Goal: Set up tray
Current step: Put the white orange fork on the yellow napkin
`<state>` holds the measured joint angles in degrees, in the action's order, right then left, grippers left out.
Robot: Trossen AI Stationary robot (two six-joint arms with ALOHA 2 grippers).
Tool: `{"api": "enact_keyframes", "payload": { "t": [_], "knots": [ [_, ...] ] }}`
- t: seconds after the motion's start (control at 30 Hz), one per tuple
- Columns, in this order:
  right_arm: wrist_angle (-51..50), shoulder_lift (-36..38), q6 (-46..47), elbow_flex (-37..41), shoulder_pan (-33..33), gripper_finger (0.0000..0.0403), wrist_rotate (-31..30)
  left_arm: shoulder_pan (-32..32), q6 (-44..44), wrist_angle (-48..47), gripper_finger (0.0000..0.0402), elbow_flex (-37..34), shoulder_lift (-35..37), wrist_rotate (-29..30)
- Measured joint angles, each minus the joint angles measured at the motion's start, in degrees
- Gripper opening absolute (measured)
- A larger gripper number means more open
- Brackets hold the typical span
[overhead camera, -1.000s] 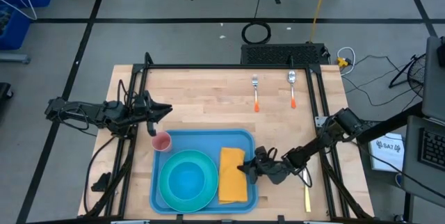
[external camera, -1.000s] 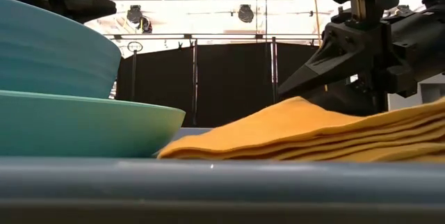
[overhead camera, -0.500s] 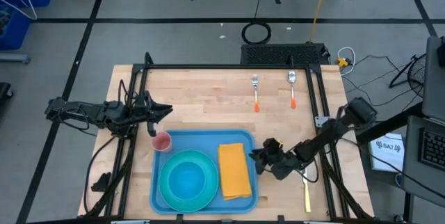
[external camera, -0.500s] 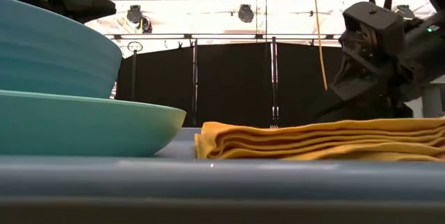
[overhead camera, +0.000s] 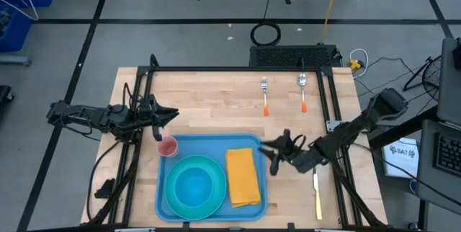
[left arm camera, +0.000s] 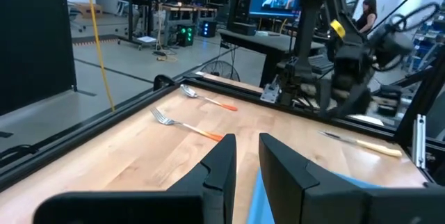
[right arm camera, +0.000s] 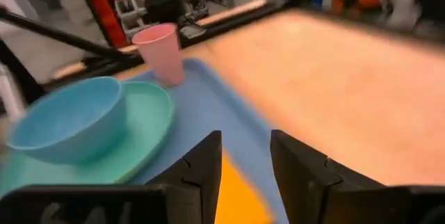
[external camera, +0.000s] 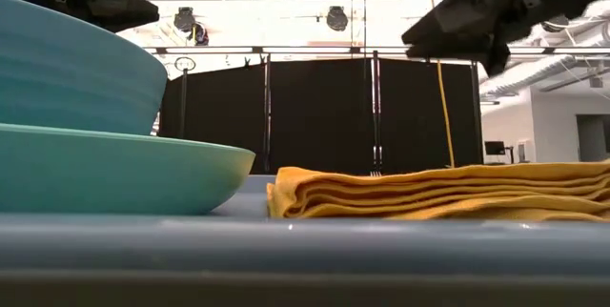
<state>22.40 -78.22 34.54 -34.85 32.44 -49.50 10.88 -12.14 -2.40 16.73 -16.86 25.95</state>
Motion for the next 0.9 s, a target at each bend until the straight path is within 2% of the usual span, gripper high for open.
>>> {"api": "enact_keyframes", "payload": {
  "t": [0.13, 0.27, 0.43, 0.57, 0.73, 0.8, 0.9],
  "knots": [
    [-4.76, 7.43, -11.29, 0.0, -1.83, 0.0114, 0.13, 0.0, 0.54, -0.37, 0.0067, 0.0, 0.0, -0.25],
    [-9.63, 18.72, -19.82, -0.02, -3.32, 0.0114, 0.04, 0.01, 1.12, -0.37, 0.0067, 0.0, 0.0, 0.72],
    [-22.74, 34.07, -21.71, -0.02, -6.55, 0.0114, 0.01, 0.0, -0.01, -0.5, 0.0067, 0.0, 0.0, 3.42],
    [-35.15, 41.71, -17.64, -0.02, -12.37, 0.0114, 0.03, 0.01, -0.03, -0.52, 0.0067, 0.0, 0.0, 4.61],
    [-47.17, 43.27, -8.64, -0.02, -22.68, 0.0114, 1.02, 0.01, -2.28, -0.57, 0.0067, 0.0, 0.0, 8.59],
    [-47.97, 41.63, -8.32, -0.02, -27.83, 0.0114, 4.18, 0.0, -4.17, -0.93, 0.0067, 0.0, 0.0, 10.52],
    [-45.83, 36.82, -8.41, -0.02, -36.23, 0.0114, 12.23, 0.0, -5.21, -1.55, 0.0067, 0.0, 0.0, 11.33]
  ]
}}
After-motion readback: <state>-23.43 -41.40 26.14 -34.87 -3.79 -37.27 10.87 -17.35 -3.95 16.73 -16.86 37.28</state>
